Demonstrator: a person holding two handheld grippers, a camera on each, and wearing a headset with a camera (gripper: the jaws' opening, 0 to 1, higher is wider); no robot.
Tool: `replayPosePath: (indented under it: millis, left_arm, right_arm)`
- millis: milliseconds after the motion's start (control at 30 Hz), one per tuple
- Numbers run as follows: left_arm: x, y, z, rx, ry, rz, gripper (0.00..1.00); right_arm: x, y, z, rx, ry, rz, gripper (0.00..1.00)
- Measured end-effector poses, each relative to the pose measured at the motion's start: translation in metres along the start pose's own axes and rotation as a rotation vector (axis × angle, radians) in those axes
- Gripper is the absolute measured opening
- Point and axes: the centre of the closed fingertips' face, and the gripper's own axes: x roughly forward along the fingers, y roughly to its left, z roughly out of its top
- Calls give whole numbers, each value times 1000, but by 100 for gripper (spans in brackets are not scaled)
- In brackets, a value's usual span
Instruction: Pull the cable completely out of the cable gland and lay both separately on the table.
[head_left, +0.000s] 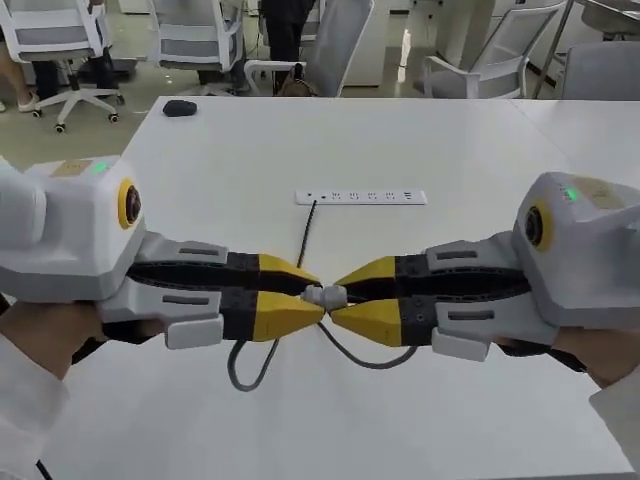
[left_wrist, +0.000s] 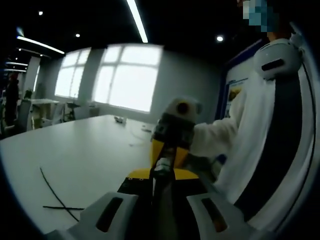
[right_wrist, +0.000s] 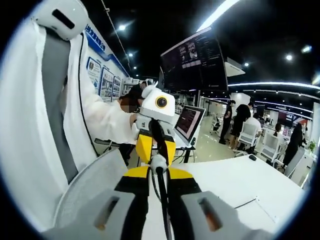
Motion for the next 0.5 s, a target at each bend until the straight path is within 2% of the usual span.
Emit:
replayPosePath:
  millis: [33,67,100,133,200,300,367,500]
  left_arm:
    - [0,-1,-2,-20,6,-8,13]
    - [0,-1,-1,-10,3,-5,13]
    - [0,-2,-1,3,4,0,14]
    - [1,-4,0,37,4,-1,14]
    - [2,-4,0,63,7,11,14]
    - [2,-8,3,88,-7,0,14]
    - [3,-11,3,110,0,-10,14]
    - [4,-10,4,116,1,-7,14]
  right_arm:
    - [1,1,0,1,1,1,10]
    - [0,0,0,2,-1,0,11]
    - [0,-1,-1,34,-7,-2,11]
    - [0,1,-2,147,-26,22,12]
    - [-2,-3,-3,230,-52,19,12]
    - [-5,-2,2,237,-84,29,12]
    - [-7,-1,11,277,-124,45,13]
    - [-8,-1,9,286,-102,49,12]
